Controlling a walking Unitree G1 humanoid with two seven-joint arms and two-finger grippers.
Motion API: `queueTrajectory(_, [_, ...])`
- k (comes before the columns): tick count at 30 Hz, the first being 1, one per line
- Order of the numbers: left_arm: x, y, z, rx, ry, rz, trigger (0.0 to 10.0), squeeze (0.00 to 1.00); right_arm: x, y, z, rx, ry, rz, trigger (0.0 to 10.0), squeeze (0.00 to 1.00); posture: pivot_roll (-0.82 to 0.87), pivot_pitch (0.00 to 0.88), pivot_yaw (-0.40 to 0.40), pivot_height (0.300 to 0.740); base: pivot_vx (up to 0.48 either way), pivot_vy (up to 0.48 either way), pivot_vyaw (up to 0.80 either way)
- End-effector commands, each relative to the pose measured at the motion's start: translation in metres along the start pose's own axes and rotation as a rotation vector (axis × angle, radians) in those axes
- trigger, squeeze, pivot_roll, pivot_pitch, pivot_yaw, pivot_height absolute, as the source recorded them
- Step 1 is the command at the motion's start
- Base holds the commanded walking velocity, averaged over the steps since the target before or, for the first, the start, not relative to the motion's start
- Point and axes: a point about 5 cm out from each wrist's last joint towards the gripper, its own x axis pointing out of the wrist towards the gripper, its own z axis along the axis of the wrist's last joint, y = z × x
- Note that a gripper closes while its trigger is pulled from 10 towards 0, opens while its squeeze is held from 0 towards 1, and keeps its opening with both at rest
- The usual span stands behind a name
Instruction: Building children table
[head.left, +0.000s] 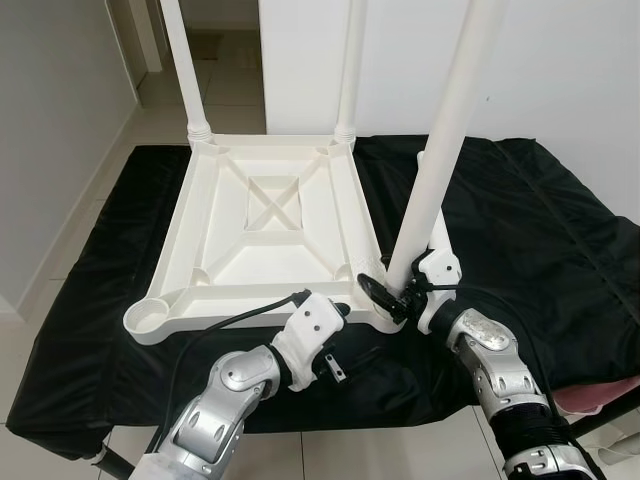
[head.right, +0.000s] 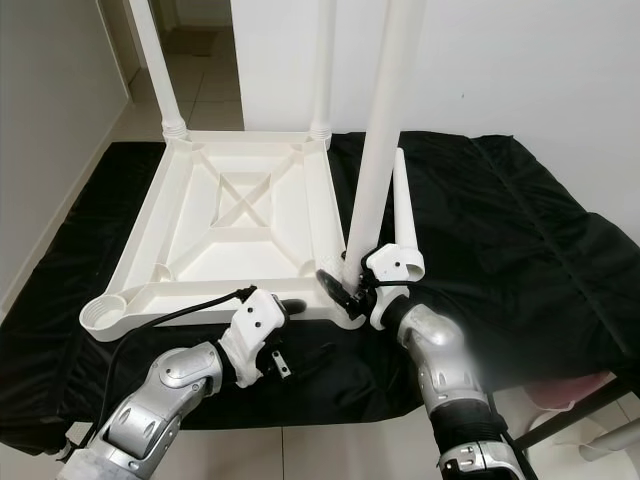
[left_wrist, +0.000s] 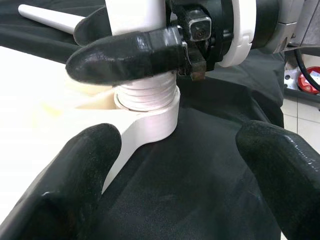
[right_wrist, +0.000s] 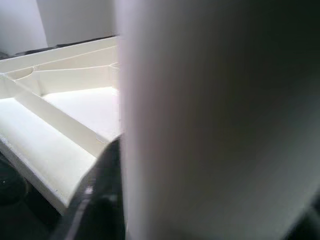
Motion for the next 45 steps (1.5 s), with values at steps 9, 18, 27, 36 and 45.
queueTrajectory(9, [-0.001,0.007,-0.003,0.010,0.005,0.055,10.0,0.00,-0.002,0.001,-0.002,-0.001,-0.010,0.002,10.0,0.00,-0.03,0.000,-0.006,0.740,0.000,0.000,0.00])
queueTrajectory(18, [-0.002,0.012,-0.003,0.016,0.005,0.059,10.0,0.00,-0.003,0.002,0.002,0.003,-0.013,-0.206,10.0,0.00,-0.03,0.000,-0.007,0.740,0.000,0.000,0.00])
queueTrajectory(27, [-0.002,0.013,-0.003,0.016,0.002,0.064,10.0,0.00,-0.006,0.016,-0.001,0.072,0.040,-0.518,10.0,0.00,-0.05,0.000,-0.003,0.740,0.000,0.000,0.00])
queueTrajectory(36, [-0.003,0.016,-0.002,0.018,0.003,0.069,10.0,0.00,0.011,0.055,0.003,0.190,0.021,-0.634,10.0,0.00,-0.04,0.000,-0.006,0.740,0.000,0.000,0.00])
queueTrajectory(45, [-0.003,0.018,-0.002,0.024,0.003,0.069,10.0,0.00,0.003,0.049,0.007,0.201,0.005,-0.646,10.0,1.00,-0.04,0.000,0.004,0.740,0.000,0.000,0.00])
